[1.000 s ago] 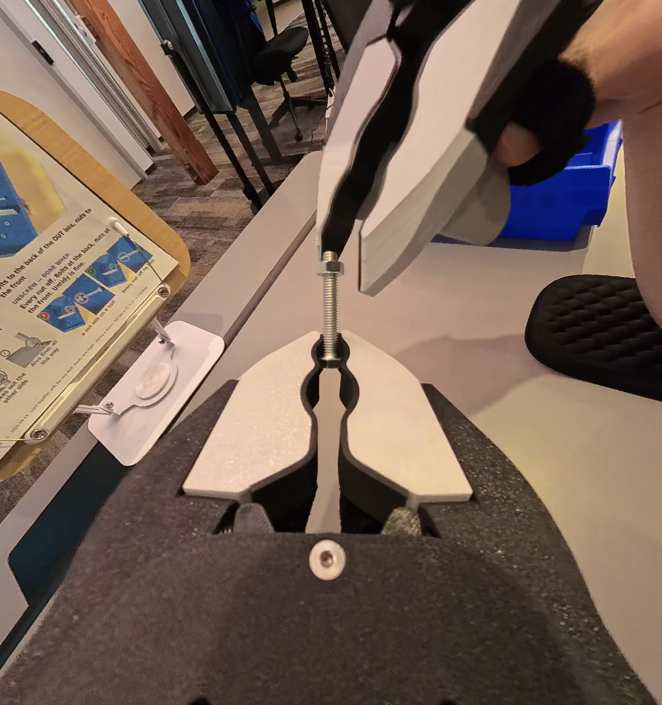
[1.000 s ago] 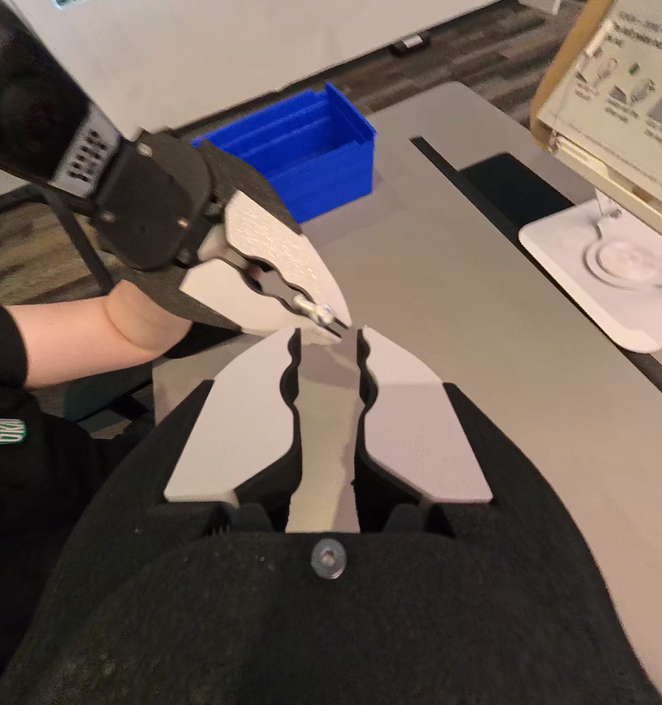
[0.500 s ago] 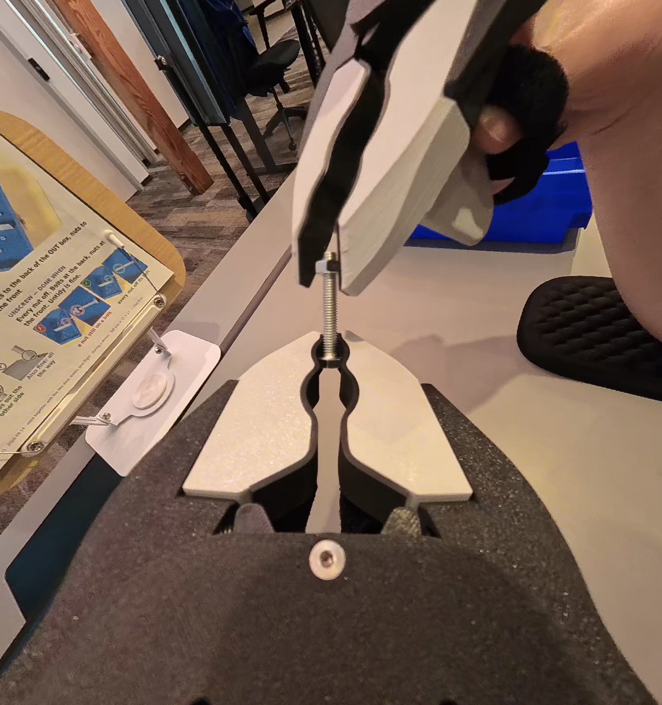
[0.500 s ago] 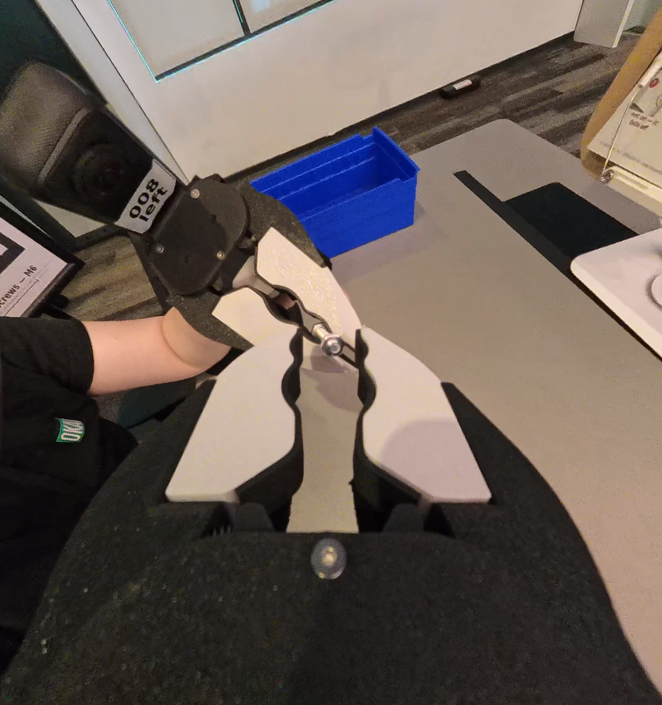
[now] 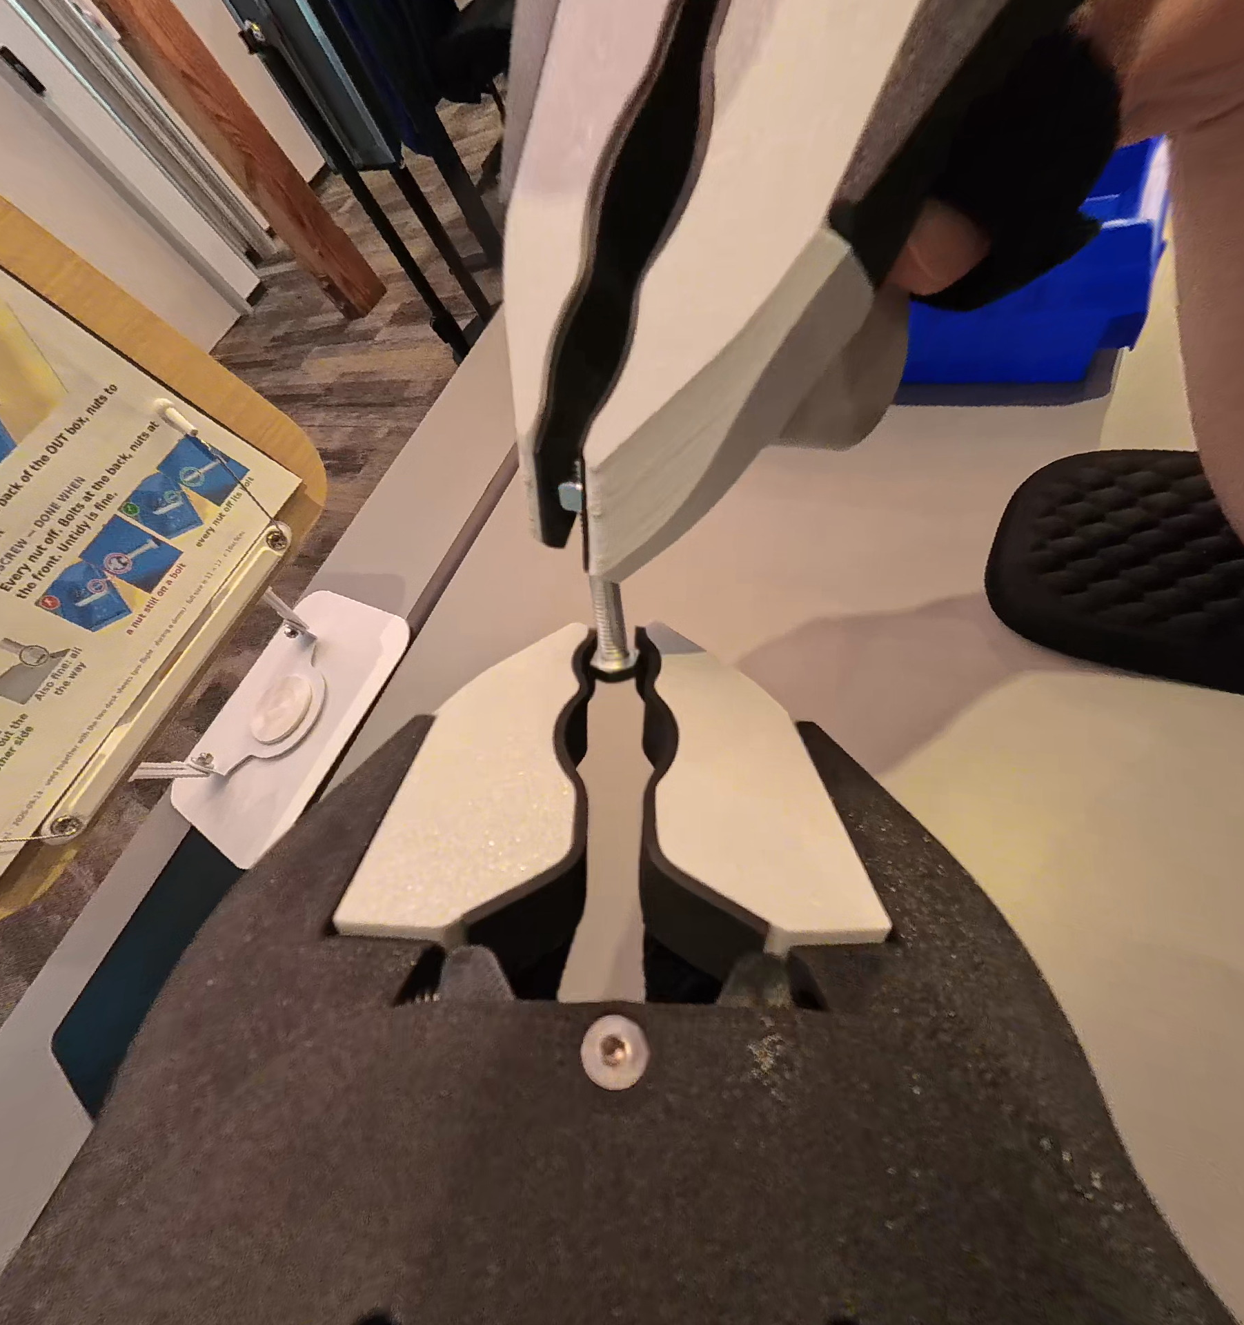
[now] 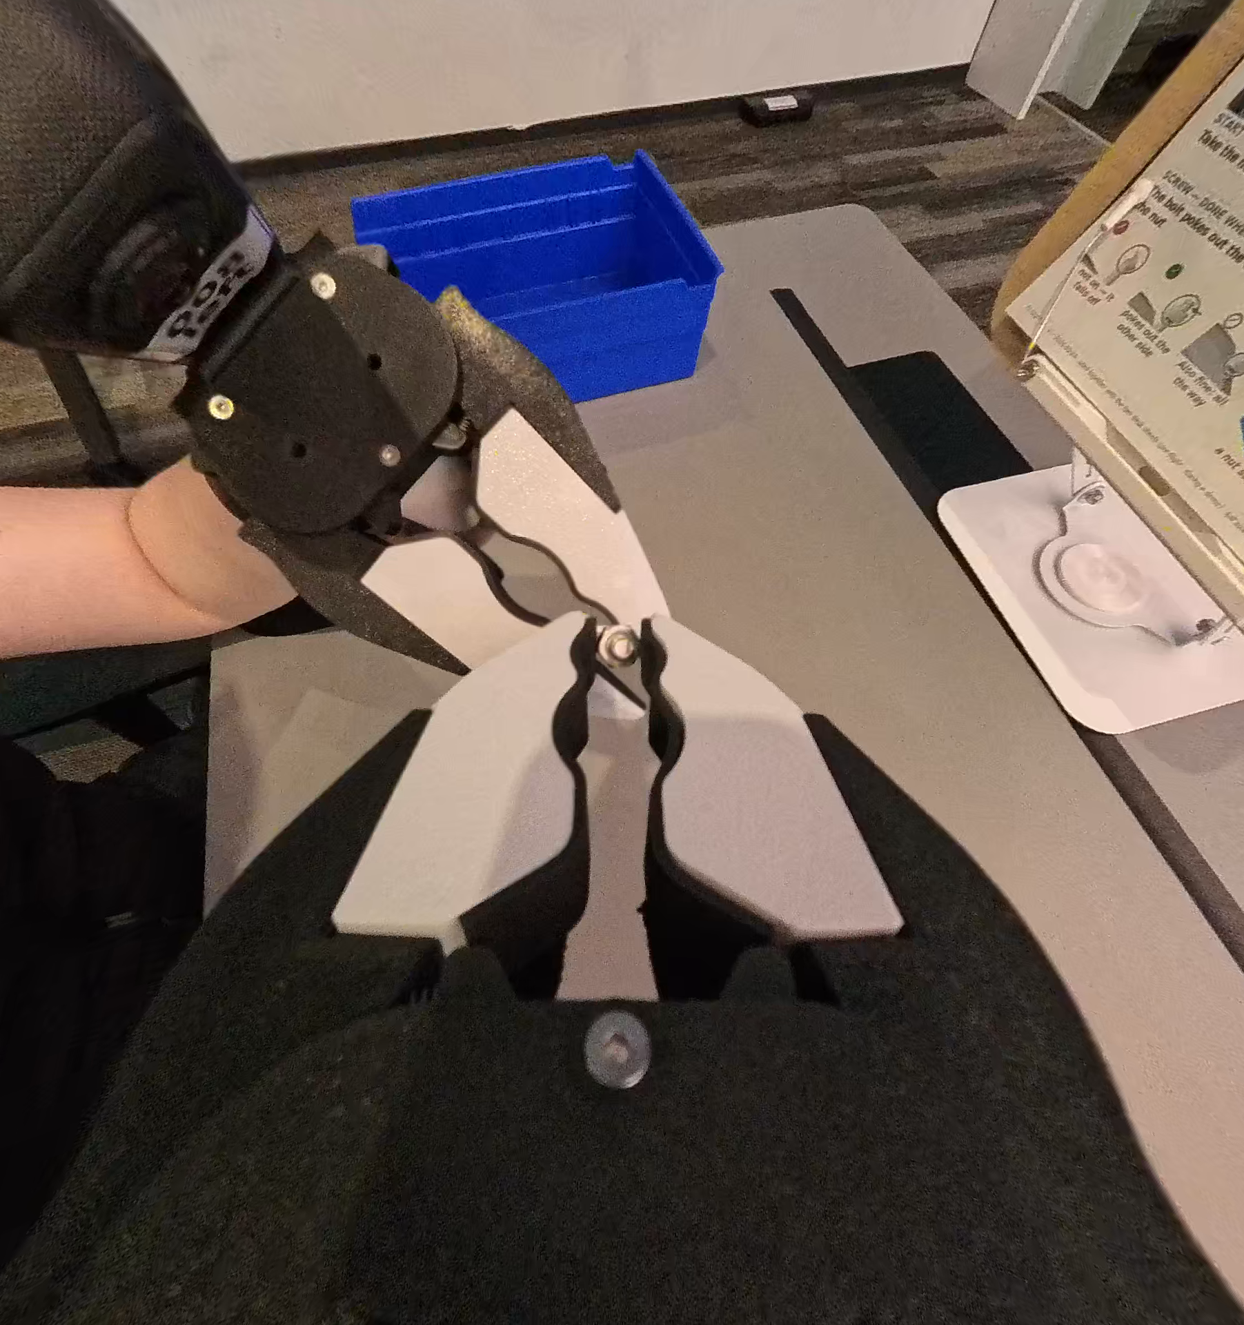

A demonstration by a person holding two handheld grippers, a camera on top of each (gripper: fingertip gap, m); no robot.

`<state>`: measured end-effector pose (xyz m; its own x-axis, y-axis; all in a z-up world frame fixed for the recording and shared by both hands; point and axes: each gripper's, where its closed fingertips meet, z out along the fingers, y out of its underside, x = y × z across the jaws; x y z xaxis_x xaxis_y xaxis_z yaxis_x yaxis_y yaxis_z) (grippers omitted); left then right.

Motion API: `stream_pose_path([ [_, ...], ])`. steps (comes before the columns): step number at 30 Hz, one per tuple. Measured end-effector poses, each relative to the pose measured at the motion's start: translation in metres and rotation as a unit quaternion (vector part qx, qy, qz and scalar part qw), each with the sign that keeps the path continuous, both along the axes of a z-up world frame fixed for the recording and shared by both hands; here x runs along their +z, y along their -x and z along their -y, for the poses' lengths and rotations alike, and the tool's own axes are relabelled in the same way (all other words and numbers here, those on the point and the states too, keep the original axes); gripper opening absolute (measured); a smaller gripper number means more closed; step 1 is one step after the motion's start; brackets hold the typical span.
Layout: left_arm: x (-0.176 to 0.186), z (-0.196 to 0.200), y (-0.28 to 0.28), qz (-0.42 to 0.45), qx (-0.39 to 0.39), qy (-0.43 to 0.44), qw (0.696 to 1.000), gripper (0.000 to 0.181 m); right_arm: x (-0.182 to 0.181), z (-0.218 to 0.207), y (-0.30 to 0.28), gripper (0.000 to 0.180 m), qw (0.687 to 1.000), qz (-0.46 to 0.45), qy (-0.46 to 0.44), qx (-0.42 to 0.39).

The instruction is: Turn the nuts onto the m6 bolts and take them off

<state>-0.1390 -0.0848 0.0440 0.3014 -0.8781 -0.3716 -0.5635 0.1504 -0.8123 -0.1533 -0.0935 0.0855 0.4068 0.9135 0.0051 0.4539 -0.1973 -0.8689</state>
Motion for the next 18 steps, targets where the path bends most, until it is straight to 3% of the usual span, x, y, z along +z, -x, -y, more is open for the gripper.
stream_pose_path([
  [6, 0.0, -0.001, -0.002, 0.009, -0.001, 0.004, 1.0, 0.014, -0.001, 0.003, 0.0, 0.011, 1.0, 0.016, -0.011, 0.0],
  [15, 0.0, -0.002, -0.003, 0.01, -0.001, -0.007, 1.0, 0.005, -0.001, 0.002, -0.002, 0.011, 0.999, 0.023, -0.019, -0.012],
  [18, 0.003, -0.004, -0.003, 0.017, 0.005, -0.013, 1.0, 0.004, 0.011, 0.002, -0.002, 0.029, 0.999, -0.025, -0.005, -0.021],
])
